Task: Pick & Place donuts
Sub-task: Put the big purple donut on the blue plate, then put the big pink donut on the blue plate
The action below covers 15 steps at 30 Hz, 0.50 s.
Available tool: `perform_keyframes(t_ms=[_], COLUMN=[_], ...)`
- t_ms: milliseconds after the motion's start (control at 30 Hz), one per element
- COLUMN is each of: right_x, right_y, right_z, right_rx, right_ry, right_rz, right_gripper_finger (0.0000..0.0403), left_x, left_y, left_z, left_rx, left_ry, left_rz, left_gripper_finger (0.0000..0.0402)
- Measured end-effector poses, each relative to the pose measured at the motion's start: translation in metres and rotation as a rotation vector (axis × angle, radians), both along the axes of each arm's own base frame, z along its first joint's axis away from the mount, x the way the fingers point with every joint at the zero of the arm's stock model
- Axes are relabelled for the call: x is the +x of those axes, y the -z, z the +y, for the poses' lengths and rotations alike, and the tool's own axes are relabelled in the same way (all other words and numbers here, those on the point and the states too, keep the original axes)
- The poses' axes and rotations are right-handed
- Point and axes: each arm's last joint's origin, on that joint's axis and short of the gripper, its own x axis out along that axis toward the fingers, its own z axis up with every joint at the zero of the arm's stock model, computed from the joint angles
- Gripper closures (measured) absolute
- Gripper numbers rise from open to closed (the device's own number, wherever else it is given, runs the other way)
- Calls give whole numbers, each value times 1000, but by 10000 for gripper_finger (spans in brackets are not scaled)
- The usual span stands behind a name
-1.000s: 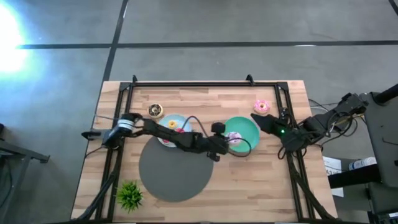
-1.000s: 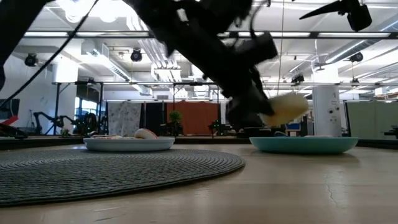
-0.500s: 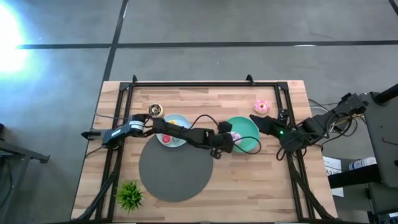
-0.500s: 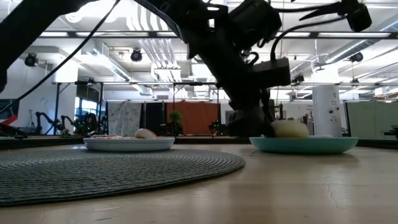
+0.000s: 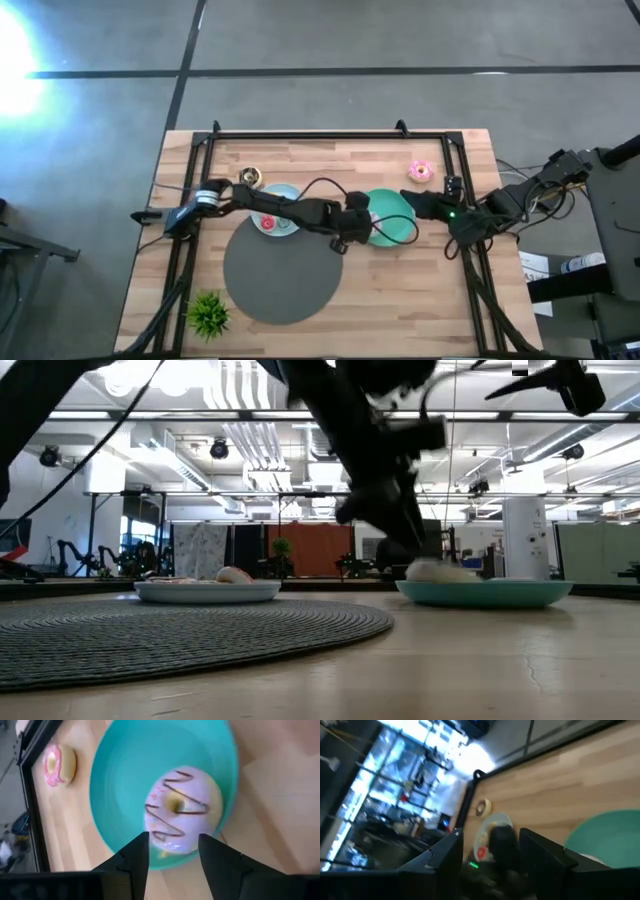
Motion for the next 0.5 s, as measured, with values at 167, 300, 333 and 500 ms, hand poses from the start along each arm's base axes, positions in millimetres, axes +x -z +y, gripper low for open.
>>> perform_keyframes(t_ms=[167,300,333,500], right_x=[-5,-10,-11,-9], right_y=[8,16,18,37], right_z=[-1,-4,-5,-16], right_rx=[39,57,68,140], right_ry=[-53,-48,-52,-5], right_rz=[99,182,216,459], right_gripper_finger=[218,218,218,218], left_x=[-20,-44,-50,-96], left_y=[-33,-63,-70,-95], left_z=[-1,-2,-2,-1], left_rx=[-107,-248,-278,-391], left_ry=[17,0,-7,-48], left_rz=[25,57,63,10], left_gripper_finger=[257,257,257,257])
